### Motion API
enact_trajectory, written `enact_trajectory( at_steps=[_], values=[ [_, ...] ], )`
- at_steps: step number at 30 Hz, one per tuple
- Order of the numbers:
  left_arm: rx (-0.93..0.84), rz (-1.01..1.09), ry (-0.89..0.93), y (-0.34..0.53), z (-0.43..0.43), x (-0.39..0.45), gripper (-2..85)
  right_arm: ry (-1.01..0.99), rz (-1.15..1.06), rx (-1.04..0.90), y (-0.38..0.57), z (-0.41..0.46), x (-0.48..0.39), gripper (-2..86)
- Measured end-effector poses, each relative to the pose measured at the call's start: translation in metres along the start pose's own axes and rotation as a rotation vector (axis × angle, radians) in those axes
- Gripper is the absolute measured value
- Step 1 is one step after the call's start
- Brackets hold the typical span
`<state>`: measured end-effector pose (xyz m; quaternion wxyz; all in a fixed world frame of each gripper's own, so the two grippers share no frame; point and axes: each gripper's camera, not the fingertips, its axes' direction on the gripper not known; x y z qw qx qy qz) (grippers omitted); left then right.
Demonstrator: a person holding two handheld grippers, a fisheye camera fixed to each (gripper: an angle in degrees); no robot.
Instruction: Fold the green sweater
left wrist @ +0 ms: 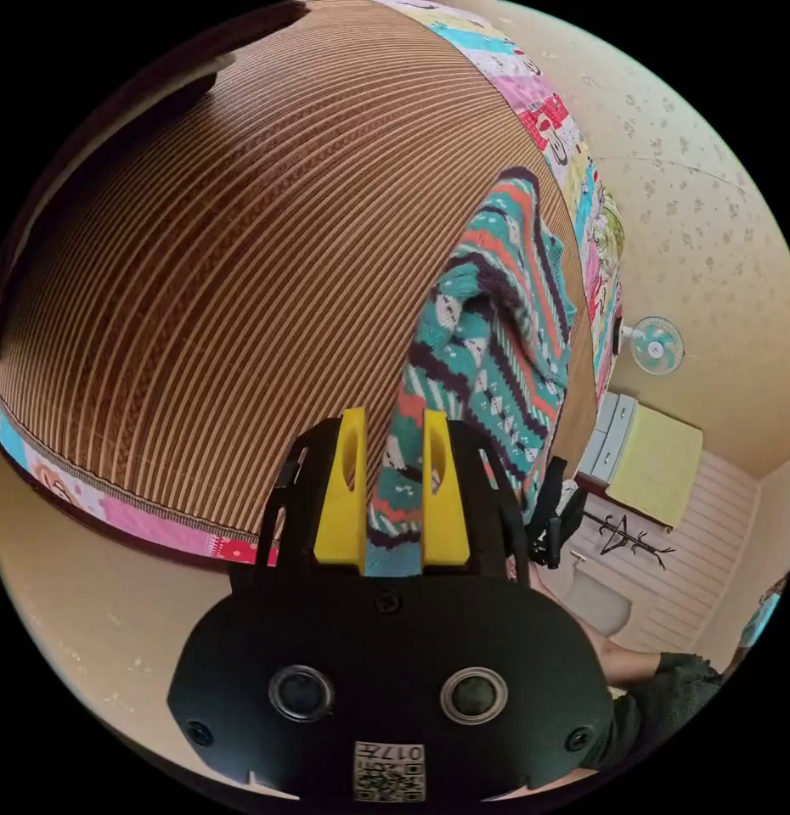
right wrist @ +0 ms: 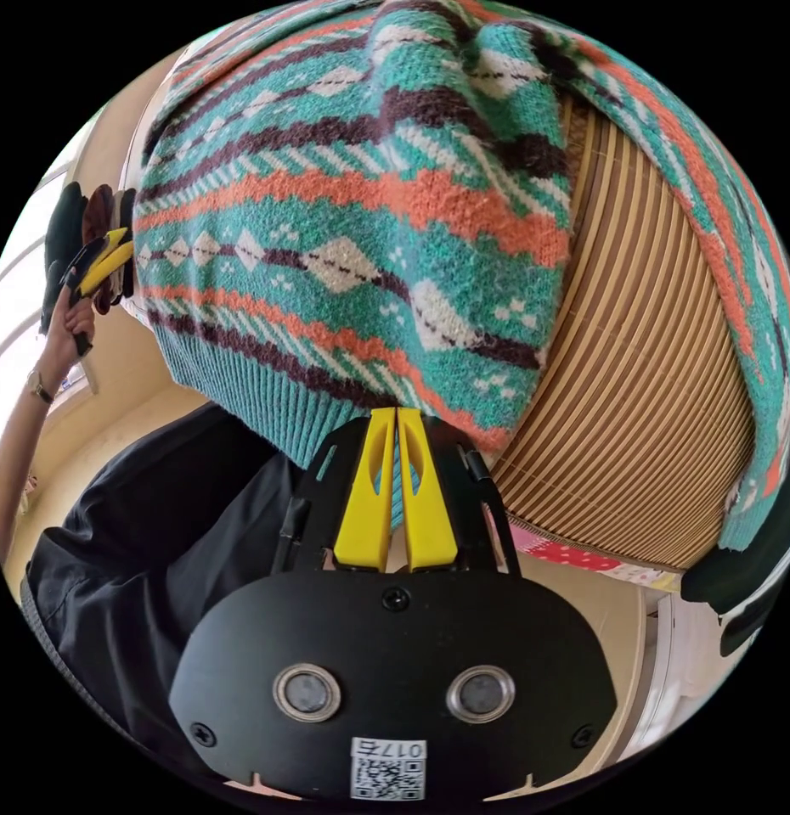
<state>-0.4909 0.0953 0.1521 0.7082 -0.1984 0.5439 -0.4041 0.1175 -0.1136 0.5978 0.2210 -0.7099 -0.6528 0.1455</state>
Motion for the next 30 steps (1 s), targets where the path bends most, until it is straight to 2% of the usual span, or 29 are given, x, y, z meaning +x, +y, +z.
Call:
enact_trajectory(
  at_steps=[3, 5, 7, 9, 11, 14, 16, 19, 20, 22, 26, 30],
  values=[
    [-0.149, 0.021, 0.027, 0.029, 0.044, -0.003, 12.6, -0.002, 0.007, -0.007, 0.003, 0.001, 0.003, 0.1],
    [-0.141, -0.024, 0.147, 0.043, 0.05, -0.002, 11.1, -0.005, 0.023, -0.007, 0.006, 0.002, 0.005, 0.1],
    [-0.158, -0.122, 0.167, 0.041, 0.042, -0.006, 8.9, 0.005, 0.032, -0.009, 0.008, 0.004, 0.005, 0.2],
    [-0.163, -0.105, 0.142, 0.035, 0.026, 0.015, 6.2, 0.027, 0.039, -0.015, 0.009, 0.006, 0.003, 0.2],
    [-0.167, 0.127, 0.029, 0.037, 0.017, 0.094, 5.5, 0.037, 0.046, -0.012, 0.01, 0.009, 0.002, 0.2],
    [-0.163, 0.309, 0.002, 0.06, 0.042, 0.189, 6.0, 0.01, 0.111, 0.017, 0.016, 0.013, 0.009, 0.1],
    [-0.199, 0.354, 0.005, 0.073, 0.071, 0.226, 6.6, -0.025, 0.17, 0.036, 0.02, 0.015, 0.016, 0.1],
    [-0.356, 0.462, 0.066, 0.085, 0.124, 0.253, 6.5, -0.05, 0.233, 0.069, 0.028, 0.019, 0.021, 0.2],
    [-0.44, 0.486, 0.097, 0.089, 0.139, 0.25, 4.7, -0.041, 0.235, 0.079, 0.03, 0.021, 0.021, 0.1],
    [-0.467, 0.496, 0.102, 0.096, 0.141, 0.235, 2.1, -0.02, 0.234, 0.087, 0.032, 0.024, 0.019, 0.1],
    [-0.294, 0.419, -0.022, 0.107, 0.095, 0.172, 6.8, 0.013, 0.25, 0.112, 0.038, 0.03, 0.018, 0.1],
    [-0.206, 0.271, 0.052, 0.096, 0.084, 0.124, 13.9, 0.008, 0.298, 0.155, 0.047, 0.035, 0.025, 0.2]
  ],
)
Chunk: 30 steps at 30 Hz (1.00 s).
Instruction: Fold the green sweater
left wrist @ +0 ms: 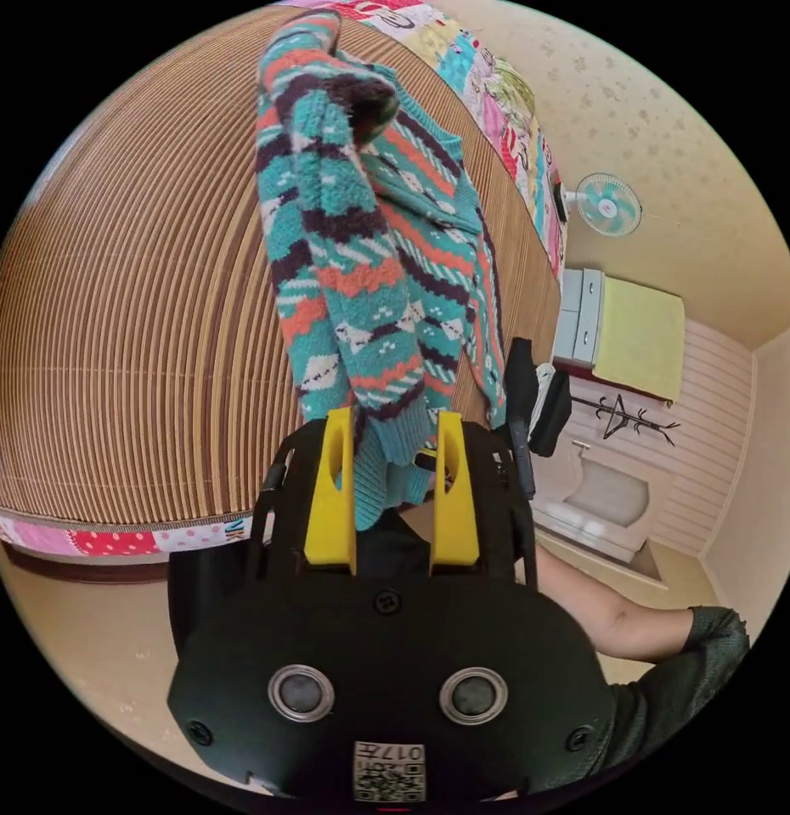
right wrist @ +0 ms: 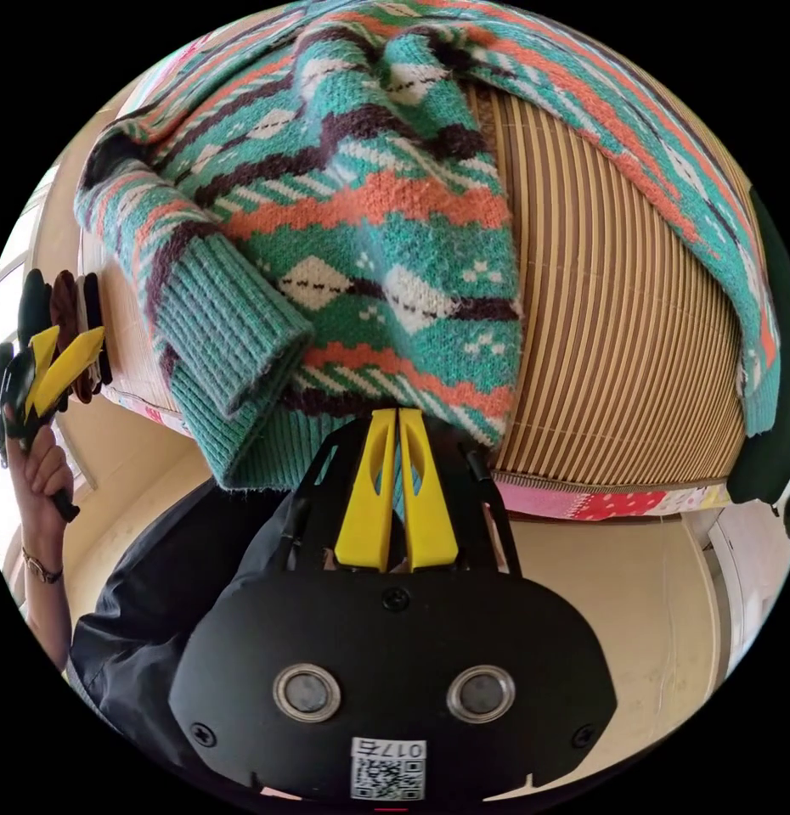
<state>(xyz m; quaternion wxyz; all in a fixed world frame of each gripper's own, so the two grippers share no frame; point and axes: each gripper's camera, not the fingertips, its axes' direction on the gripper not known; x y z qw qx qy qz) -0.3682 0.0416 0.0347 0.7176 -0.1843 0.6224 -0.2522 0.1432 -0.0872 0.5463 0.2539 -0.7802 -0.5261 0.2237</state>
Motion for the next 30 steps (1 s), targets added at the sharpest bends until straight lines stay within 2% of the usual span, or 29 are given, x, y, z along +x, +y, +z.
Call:
enact_trajectory(
  at_steps=[6, 10, 12, 14, 17, 19, 22, 23, 25, 27, 28, 30],
  values=[
    [0.114, -0.016, -0.036, -0.048, 0.018, -0.007, 15.2, -0.006, 0.025, 0.023, 0.005, 0.003, 0.014, 0.2],
    [0.022, -0.005, -0.079, -0.078, 0.043, -0.011, 7.8, -0.013, -0.006, -0.004, 0.0, 0.003, 0.024, 0.2],
    [-0.028, 0.033, 0.008, -0.08, 0.041, -0.014, 5.5, -0.029, -0.042, -0.028, -0.004, 0.002, 0.033, 0.2],
    [-0.081, 0.092, 0.051, -0.068, 0.022, -0.021, 4.9, -0.041, -0.079, -0.044, -0.007, 0.001, 0.04, 0.2],
    [-0.097, 0.11, -0.072, -0.045, -0.027, -0.047, 4.6, -0.049, -0.142, -0.052, -0.009, 0.0, 0.048, 0.3],
    [-0.064, 0.032, -0.148, -0.035, -0.067, -0.079, 4.6, -0.079, -0.153, -0.055, -0.009, -0.002, 0.056, 0.4],
    [0.101, -0.248, -0.294, -0.011, -0.137, -0.141, 4.4, -0.213, -0.11, -0.048, -0.007, -0.009, 0.08, 0.6],
    [0.166, -0.386, -0.346, 0.005, -0.157, -0.162, 2.6, -0.312, -0.076, -0.034, -0.005, -0.011, 0.094, 0.9],
    [0.238, -0.524, -0.383, 0.029, -0.171, -0.18, 0.6, -0.509, 0.066, 0.054, 0.004, -0.017, 0.128, 1.4],
    [0.264, -0.549, -0.357, 0.044, -0.166, -0.185, -0.3, -0.804, 0.336, 0.304, 0.033, -0.025, 0.189, 3.0],
    [0.247, -0.536, -0.338, 0.049, -0.152, -0.182, -0.6, -0.877, 0.413, 0.371, 0.042, -0.025, 0.205, 3.5],
    [0.182, -0.486, -0.333, 0.05, -0.121, -0.171, -0.8, -1.157, 0.692, 0.642, 0.077, -0.011, 0.259, 7.4]
  ],
)
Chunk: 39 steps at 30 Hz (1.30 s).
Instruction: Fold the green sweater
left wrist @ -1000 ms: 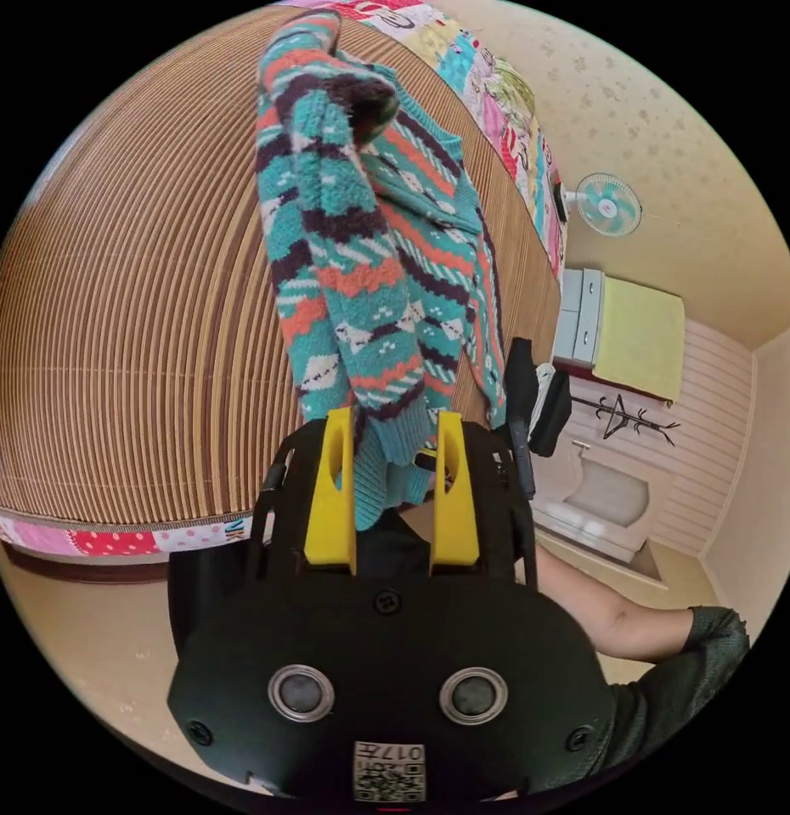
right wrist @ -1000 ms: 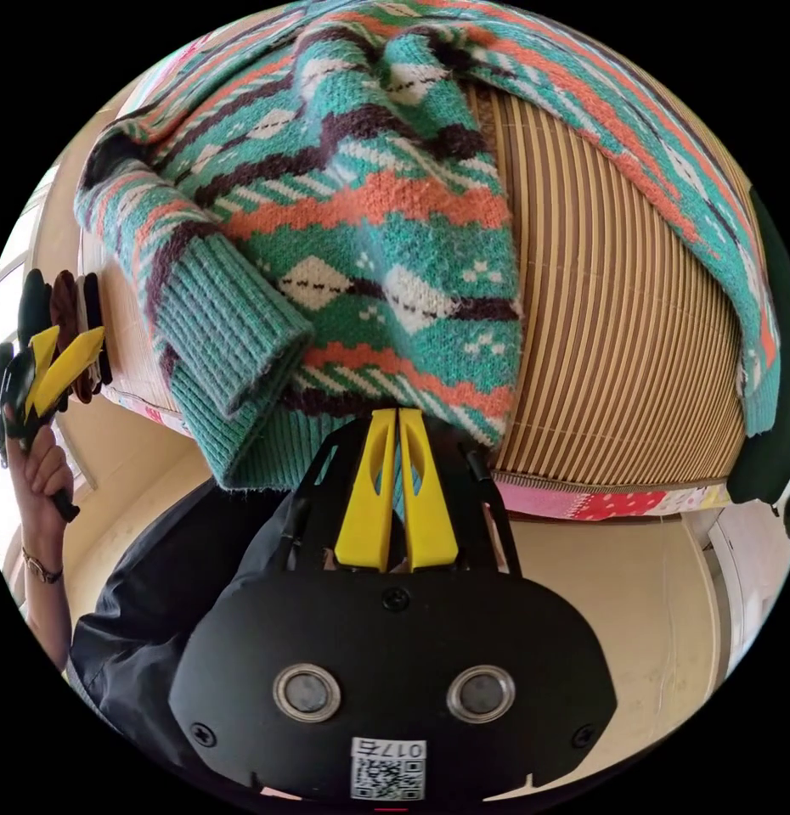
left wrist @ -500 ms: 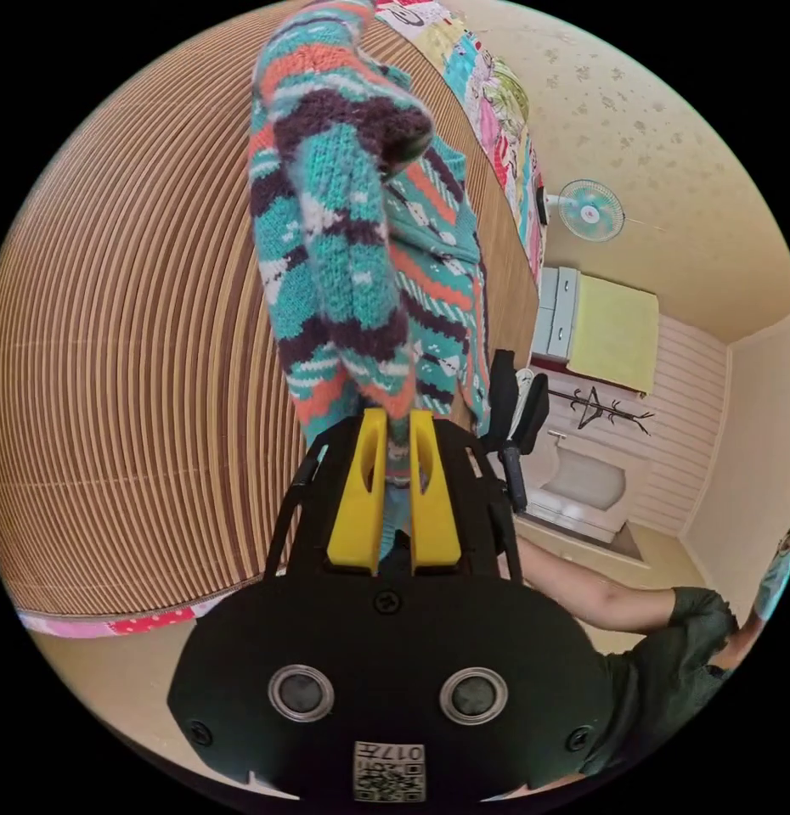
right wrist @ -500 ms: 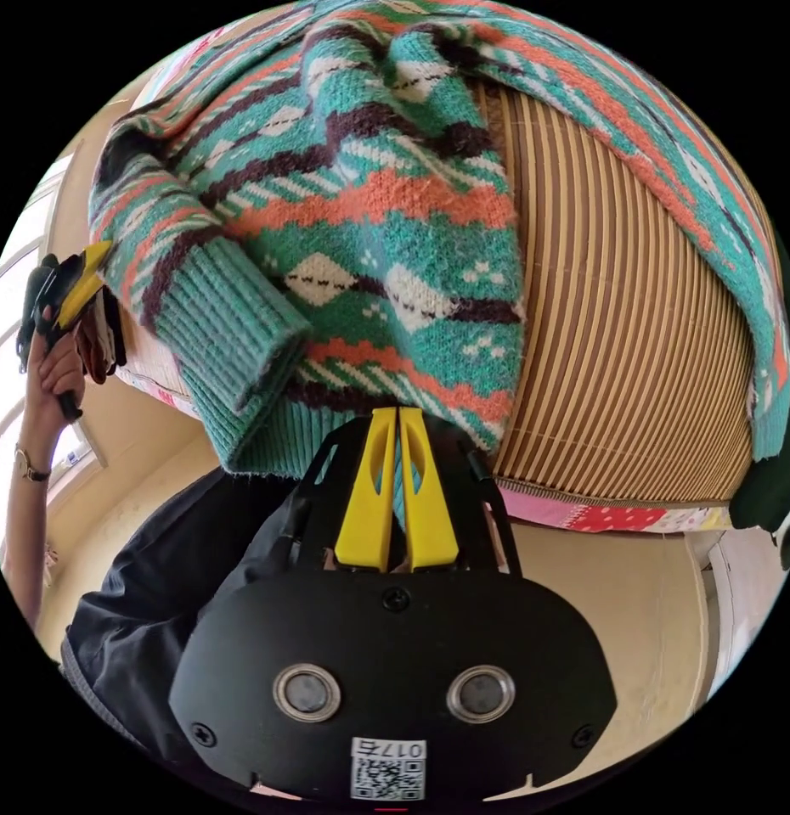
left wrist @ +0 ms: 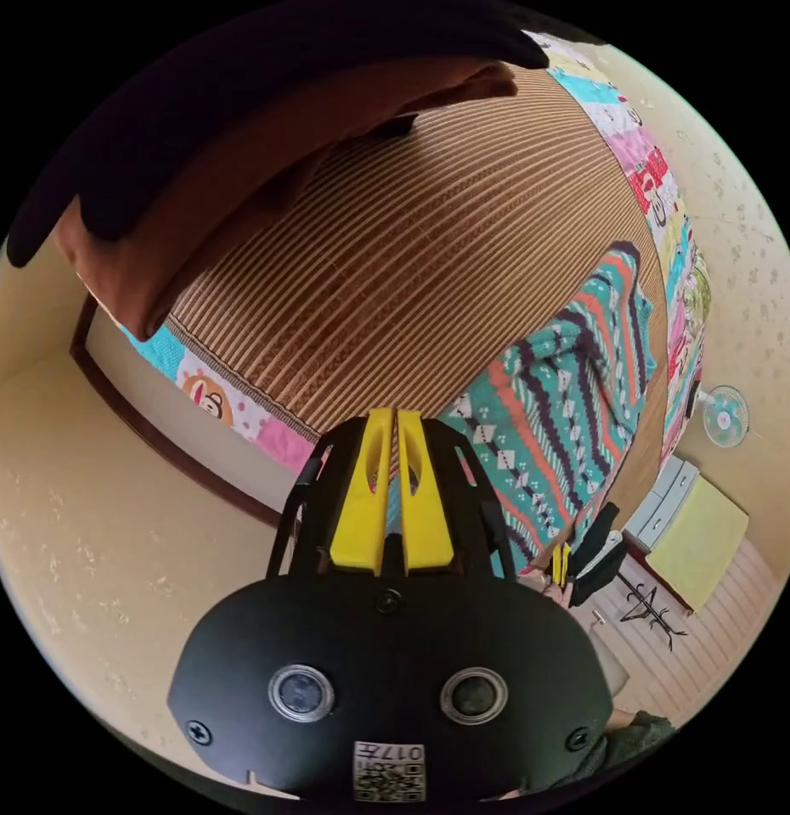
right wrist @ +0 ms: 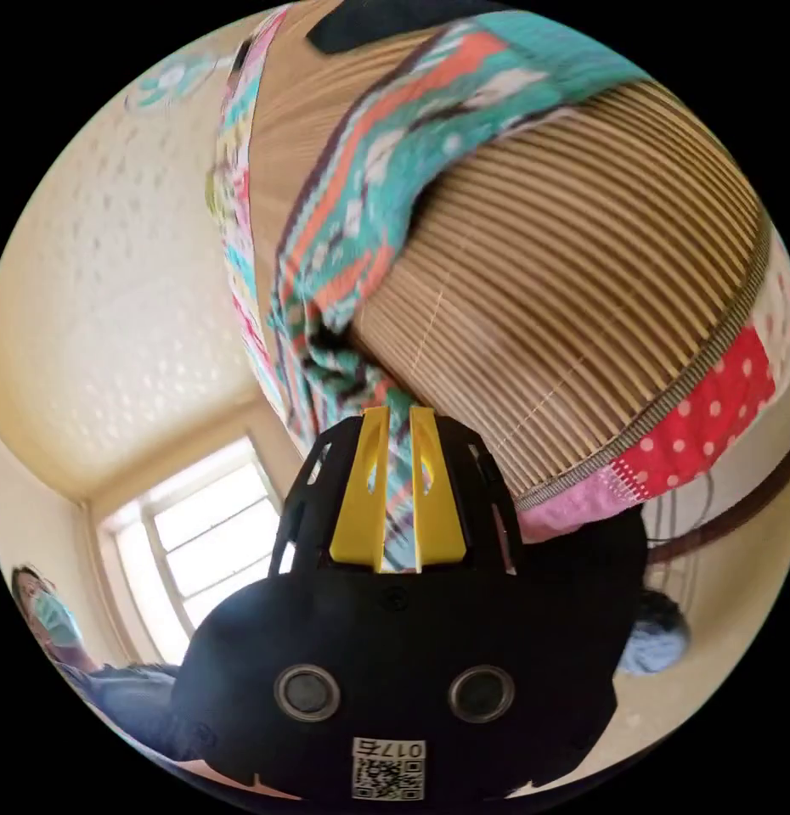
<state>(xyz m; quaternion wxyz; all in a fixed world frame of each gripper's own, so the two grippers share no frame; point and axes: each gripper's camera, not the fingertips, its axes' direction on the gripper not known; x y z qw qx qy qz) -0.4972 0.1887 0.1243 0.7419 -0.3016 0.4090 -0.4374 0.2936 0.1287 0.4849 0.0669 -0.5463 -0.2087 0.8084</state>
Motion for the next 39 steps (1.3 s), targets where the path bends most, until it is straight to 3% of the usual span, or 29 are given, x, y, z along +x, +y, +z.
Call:
enact_trajectory(
  at_steps=[3, 7, 9, 11, 14, 16, 20, 22, 24, 25, 27, 31, 35, 39],
  values=[
    [-0.089, 0.132, -0.07, 0.029, 0.049, 0.043, -0.9, -0.27, 0.16, 0.321, -0.009, -0.04, 0.036, 12.4],
    [-0.223, 0.228, -0.096, 0.071, 0.116, 0.092, -1.0, -0.317, 0.251, 0.437, -0.03, -0.047, 0.047, 11.0],
    [-0.233, 0.274, -0.081, 0.088, 0.129, 0.109, -1.0, -0.347, 0.215, 0.495, -0.036, -0.043, 0.021, 4.7],
    [-0.223, 0.311, -0.064, 0.108, 0.136, 0.122, -1.0, -0.492, 0.056, 0.499, -0.036, -0.03, -0.015, 3.6],
    [-0.266, 0.325, -0.049, 0.123, 0.154, 0.125, -1.0, -0.769, -0.091, 0.348, -0.019, 0.031, -0.076, 3.2],
    [-0.284, 0.335, -0.077, 0.132, 0.165, 0.125, -1.0, -0.784, -0.196, 0.198, 0.009, 0.081, -0.121, 3.7],
    [-0.288, 0.344, -0.088, 0.149, 0.181, 0.12, -1.0, -0.556, -0.402, -0.26, 0.115, 0.222, -0.18, 5.7],
    [-0.292, 0.343, -0.064, 0.156, 0.187, 0.117, -0.9, -0.305, -0.483, -0.514, 0.164, 0.288, -0.169, 7.3],
    [-0.297, 0.349, -0.061, 0.161, 0.193, 0.113, -0.9, 0.116, -0.56, -0.832, 0.223, 0.353, -0.113, 9.0],
    [-0.297, 0.357, -0.065, 0.164, 0.195, 0.109, -0.8, 0.227, -0.571, -0.871, 0.235, 0.36, -0.095, 9.2],
    [-0.285, 0.367, -0.06, 0.168, 0.196, 0.103, -0.7, 0.449, -0.62, -0.891, 0.266, 0.348, -0.041, 9.2],
    [-0.237, 0.36, -0.028, 0.171, 0.196, 0.081, 0.8, 0.493, -0.657, -0.822, 0.284, 0.285, 0.016, 9.0],
    [-0.116, 0.363, 0.036, 0.153, 0.186, 0.084, 6.3, 0.533, -0.631, -0.62, 0.265, 0.211, 0.045, 8.8],
    [0.03, 0.411, 0.053, 0.116, 0.174, 0.123, 8.6, 0.584, -0.667, -0.357, 0.233, 0.18, 0.018, 9.0]
  ],
)
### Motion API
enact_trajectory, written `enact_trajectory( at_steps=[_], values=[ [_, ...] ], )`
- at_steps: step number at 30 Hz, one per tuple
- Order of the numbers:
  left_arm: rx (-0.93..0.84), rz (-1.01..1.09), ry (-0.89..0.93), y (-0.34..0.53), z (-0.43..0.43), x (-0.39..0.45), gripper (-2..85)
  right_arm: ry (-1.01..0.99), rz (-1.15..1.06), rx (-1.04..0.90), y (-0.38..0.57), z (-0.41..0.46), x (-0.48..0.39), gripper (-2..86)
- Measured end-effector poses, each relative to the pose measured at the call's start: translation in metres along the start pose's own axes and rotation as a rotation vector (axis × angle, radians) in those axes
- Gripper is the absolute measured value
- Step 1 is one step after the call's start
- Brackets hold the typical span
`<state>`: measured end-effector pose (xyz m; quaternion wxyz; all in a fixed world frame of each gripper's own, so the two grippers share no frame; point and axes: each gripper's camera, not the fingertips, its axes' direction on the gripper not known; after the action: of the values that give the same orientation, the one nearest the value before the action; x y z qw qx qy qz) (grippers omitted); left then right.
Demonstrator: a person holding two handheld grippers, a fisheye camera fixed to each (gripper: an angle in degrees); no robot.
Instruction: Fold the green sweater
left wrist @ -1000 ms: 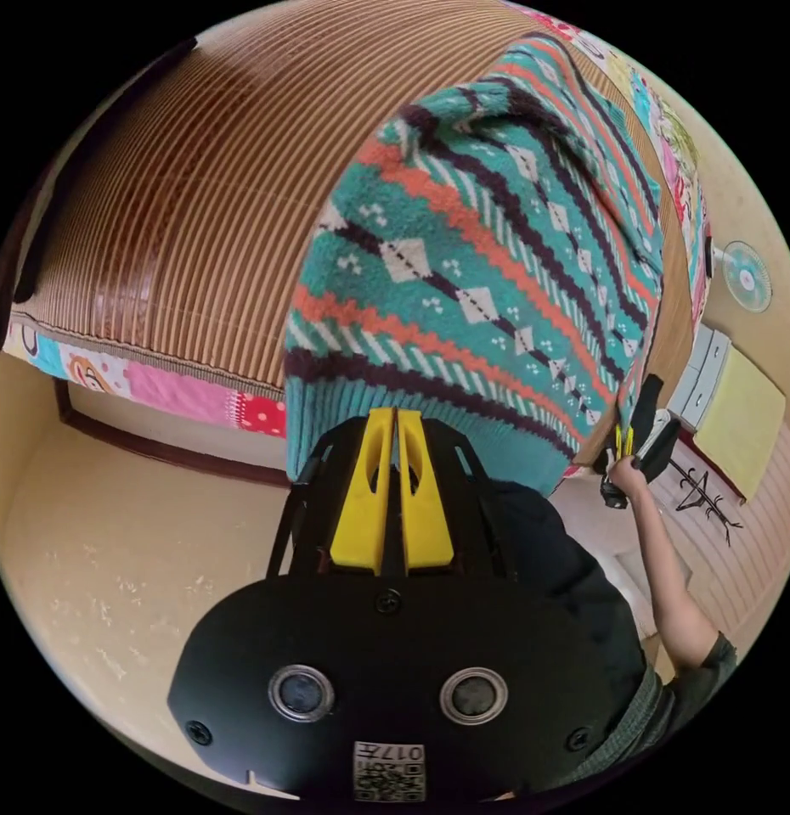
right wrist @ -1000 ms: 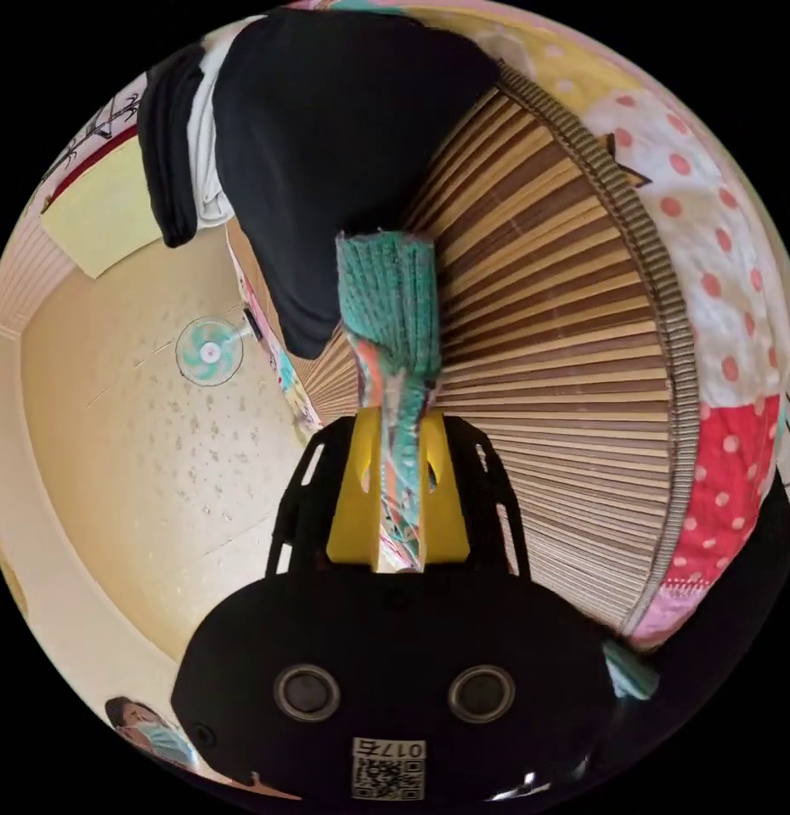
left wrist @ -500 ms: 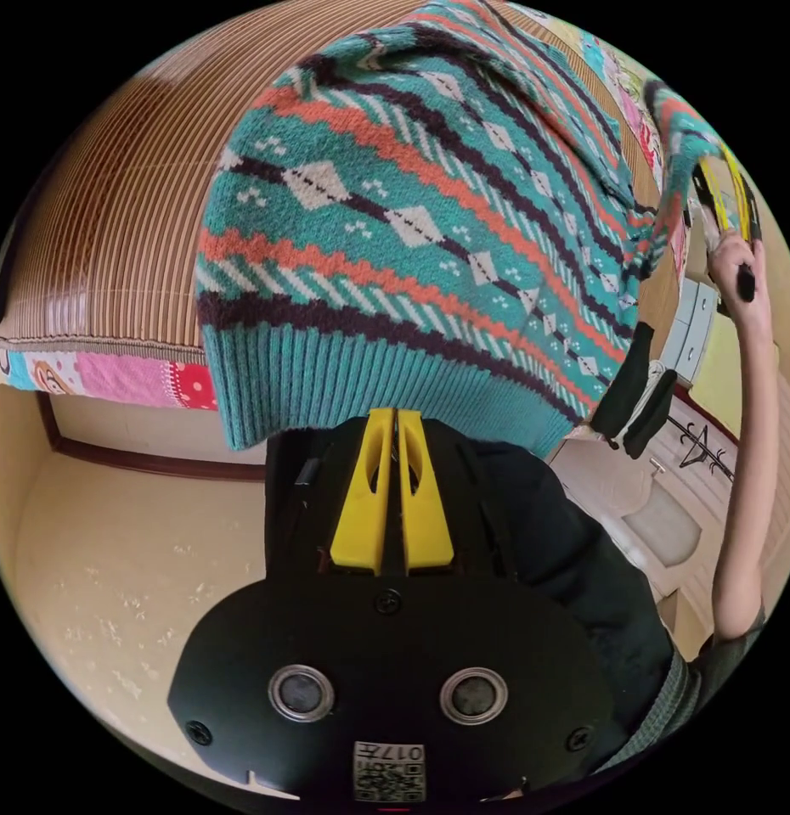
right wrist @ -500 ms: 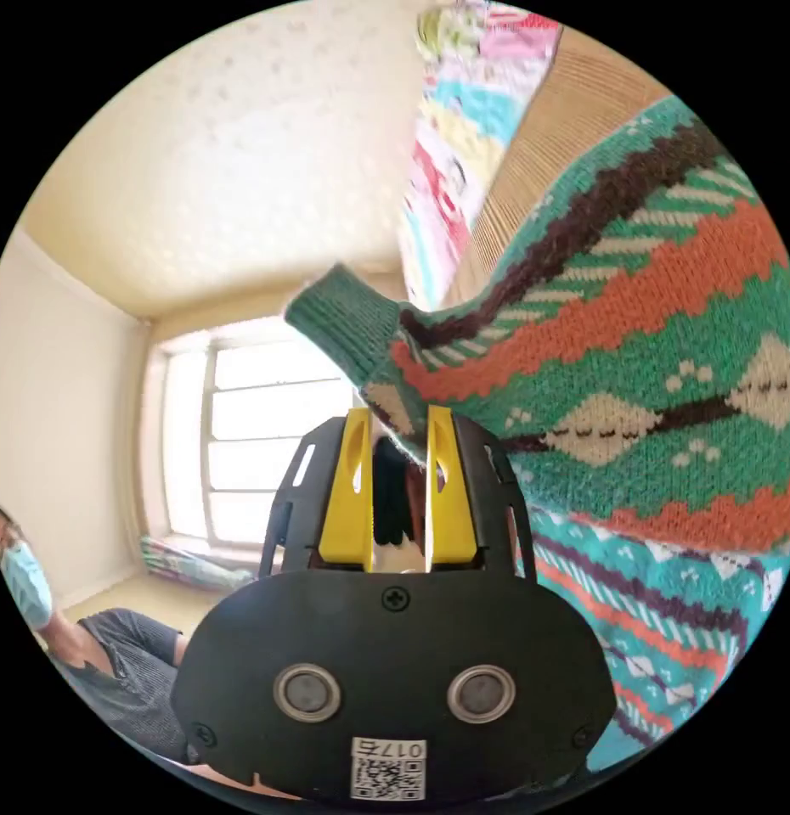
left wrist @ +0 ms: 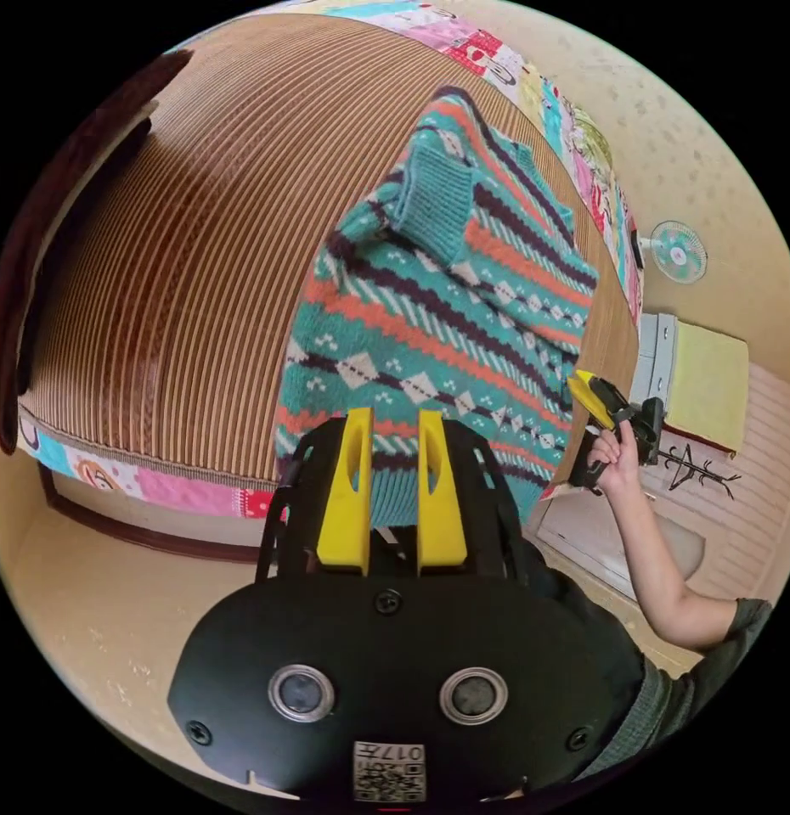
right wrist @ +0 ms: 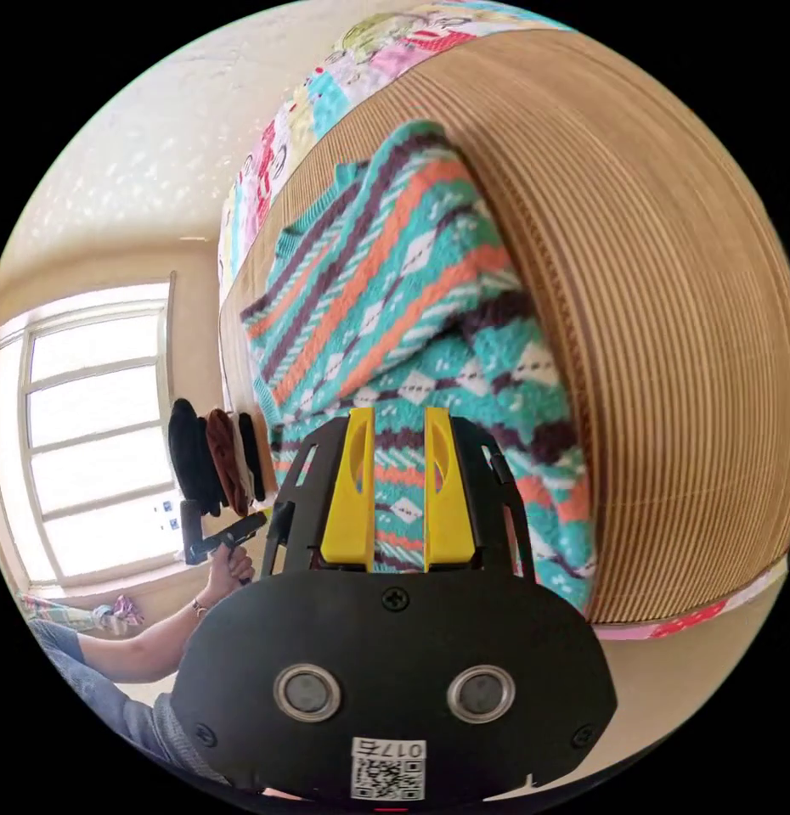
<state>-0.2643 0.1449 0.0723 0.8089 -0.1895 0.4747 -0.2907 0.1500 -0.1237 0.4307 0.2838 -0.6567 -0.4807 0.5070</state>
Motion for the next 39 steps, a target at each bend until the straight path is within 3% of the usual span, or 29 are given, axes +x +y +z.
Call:
enact_trajectory(
  at_steps=[7, 10, 12, 15, 19, 26, 30, 33, 35, 39],
  values=[
    [0.222, -0.001, -0.06, -0.115, 0.005, 0.058, 10.6, 0.137, -0.02, 0.136, -0.064, -0.012, -0.034, 9.9],
    [0.195, -0.046, -0.092, -0.14, 0.037, 0.065, 12.1, 0.174, -0.036, 0.152, -0.073, 0.002, -0.044, 11.2],
    [0.138, -0.112, -0.096, -0.14, 0.069, 0.061, 13.2, 0.216, -0.033, 0.104, -0.075, 0.03, -0.037, 13.1],
    [0.241, -0.163, -0.111, -0.107, 0.076, 0.075, 12.3, 0.41, -0.068, -0.067, -0.071, 0.084, -0.018, 13.1],
    [0.315, -0.125, -0.156, -0.067, 0.058, 0.127, 4.1, 0.354, -0.133, 0.02, -0.053, 0.08, -0.01, 10.0],
    [0.547, 0.094, -0.024, -0.062, -0.04, 0.226, 2.4, 0.318, -0.123, 0.112, -0.055, 0.058, 0.003, 5.7],
    [0.498, 0.104, -0.063, -0.117, -0.029, 0.238, 2.8, 0.342, -0.103, 0.147, -0.069, 0.054, 0.016, 5.9],
    [0.368, -0.095, -0.153, -0.153, 0.011, 0.195, 4.0, 0.333, -0.043, 0.069, -0.086, 0.062, 0.039, 7.3],
    [0.323, -0.224, -0.074, -0.14, 0.011, 0.152, 6.6, 0.299, -0.033, 0.075, -0.09, 0.05, 0.044, 7.8],
    [0.304, -0.111, -0.09, -0.079, -0.011, 0.124, 9.1, 0.292, -0.146, 0.072, -0.07, 0.017, 0.045, 7.4]
  ],
)
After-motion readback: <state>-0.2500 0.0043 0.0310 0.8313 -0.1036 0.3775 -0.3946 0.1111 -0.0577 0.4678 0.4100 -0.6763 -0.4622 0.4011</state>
